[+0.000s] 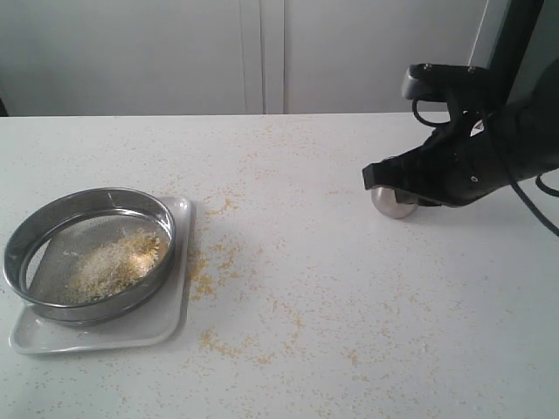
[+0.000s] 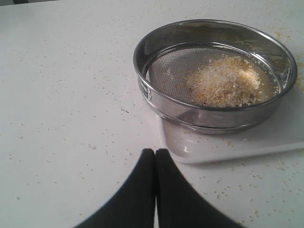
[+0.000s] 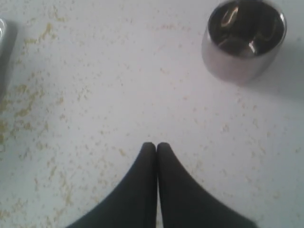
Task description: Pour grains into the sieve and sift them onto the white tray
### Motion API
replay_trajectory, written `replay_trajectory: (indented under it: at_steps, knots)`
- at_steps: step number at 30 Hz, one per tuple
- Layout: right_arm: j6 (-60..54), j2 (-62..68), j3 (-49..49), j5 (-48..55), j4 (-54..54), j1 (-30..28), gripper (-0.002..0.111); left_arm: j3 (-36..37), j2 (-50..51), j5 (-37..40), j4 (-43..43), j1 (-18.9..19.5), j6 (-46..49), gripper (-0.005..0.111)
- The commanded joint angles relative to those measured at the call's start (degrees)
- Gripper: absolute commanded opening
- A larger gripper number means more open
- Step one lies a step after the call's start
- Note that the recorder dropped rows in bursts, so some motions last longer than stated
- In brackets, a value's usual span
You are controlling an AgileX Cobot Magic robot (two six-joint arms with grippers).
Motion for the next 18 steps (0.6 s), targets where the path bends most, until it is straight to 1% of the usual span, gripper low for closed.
replay_trajectory:
  at_steps: [1,10,13,18]
  knots:
    - [-0.7,-1.3,0.0,8.7,-0.5,-0.4,0.0,0.2,-0.3,0.0,0.0,0.3,0.0,0.0]
    - [0.9,-3.8,0.0,19.0,-0.8,-1.0,0.0,0.2,-0.3,0.0,0.0,0.3,0.0,0.0]
    - [0.9,-5.3,0.0,22.4,-0.8,-3.5,0.0,0.2,-0.3,0.0,0.0,0.3,0.0,0.0]
    - [1.2,-8.5,0.0,25.4,-0.9,-9.7,0.0,0.2,-0.3,0.0,0.0,0.3,0.0,0.0]
